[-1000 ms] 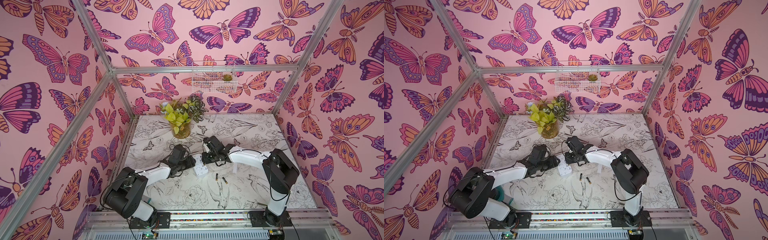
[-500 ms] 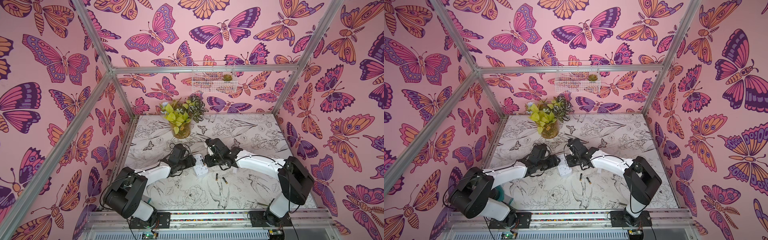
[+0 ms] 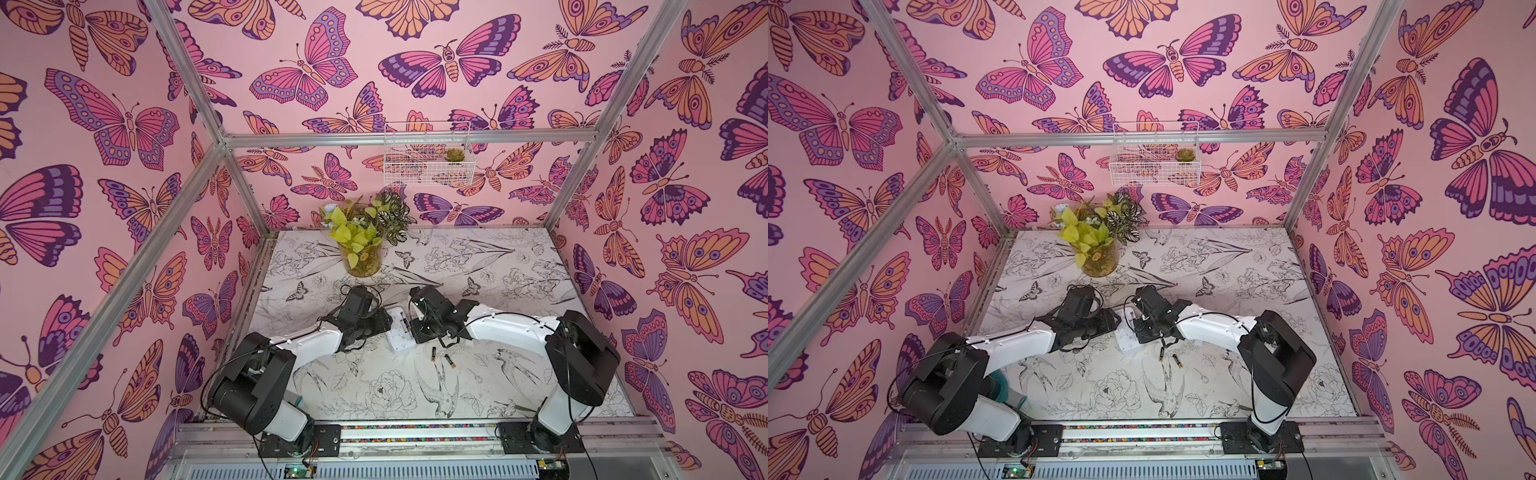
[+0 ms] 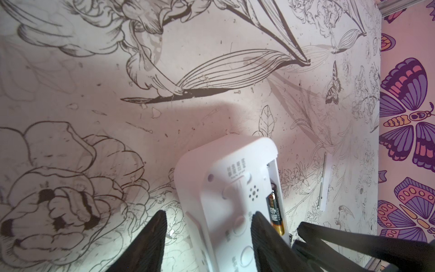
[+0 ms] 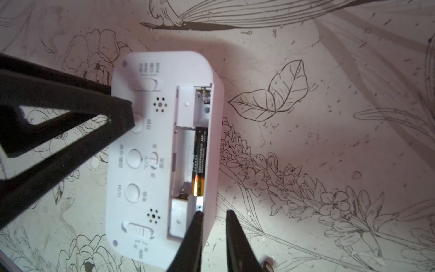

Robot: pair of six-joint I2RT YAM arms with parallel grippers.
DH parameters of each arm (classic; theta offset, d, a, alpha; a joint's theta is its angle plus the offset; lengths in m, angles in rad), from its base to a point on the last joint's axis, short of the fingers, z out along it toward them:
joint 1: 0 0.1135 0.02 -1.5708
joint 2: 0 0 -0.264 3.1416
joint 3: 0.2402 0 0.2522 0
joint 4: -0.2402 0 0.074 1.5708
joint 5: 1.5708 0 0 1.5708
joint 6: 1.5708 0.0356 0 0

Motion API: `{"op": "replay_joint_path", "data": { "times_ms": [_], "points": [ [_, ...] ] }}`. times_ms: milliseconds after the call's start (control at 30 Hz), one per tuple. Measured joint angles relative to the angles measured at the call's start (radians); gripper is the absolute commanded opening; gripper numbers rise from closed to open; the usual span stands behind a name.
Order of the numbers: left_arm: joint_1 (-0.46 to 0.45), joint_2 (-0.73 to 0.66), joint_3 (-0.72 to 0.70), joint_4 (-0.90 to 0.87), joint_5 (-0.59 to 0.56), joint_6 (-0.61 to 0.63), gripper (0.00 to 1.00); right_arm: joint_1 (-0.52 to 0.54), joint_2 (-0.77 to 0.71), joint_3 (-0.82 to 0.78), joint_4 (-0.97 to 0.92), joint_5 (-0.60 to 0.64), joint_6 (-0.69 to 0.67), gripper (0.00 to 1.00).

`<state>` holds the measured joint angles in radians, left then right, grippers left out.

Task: Insert the battery into the alarm
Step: Install the battery in the alarm.

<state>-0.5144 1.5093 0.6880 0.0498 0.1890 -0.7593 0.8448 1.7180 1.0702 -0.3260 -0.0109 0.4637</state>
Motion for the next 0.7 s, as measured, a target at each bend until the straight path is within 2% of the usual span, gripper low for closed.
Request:
{"op": "replay_joint_path", "data": {
  "times_ms": [700],
  "points": [
    [0.000,0.024,0.000,0.006,0.025,0.000,0.57,0.009,0.057,0.039,0.001,0.025,0.007,0.20]
  ]
}}
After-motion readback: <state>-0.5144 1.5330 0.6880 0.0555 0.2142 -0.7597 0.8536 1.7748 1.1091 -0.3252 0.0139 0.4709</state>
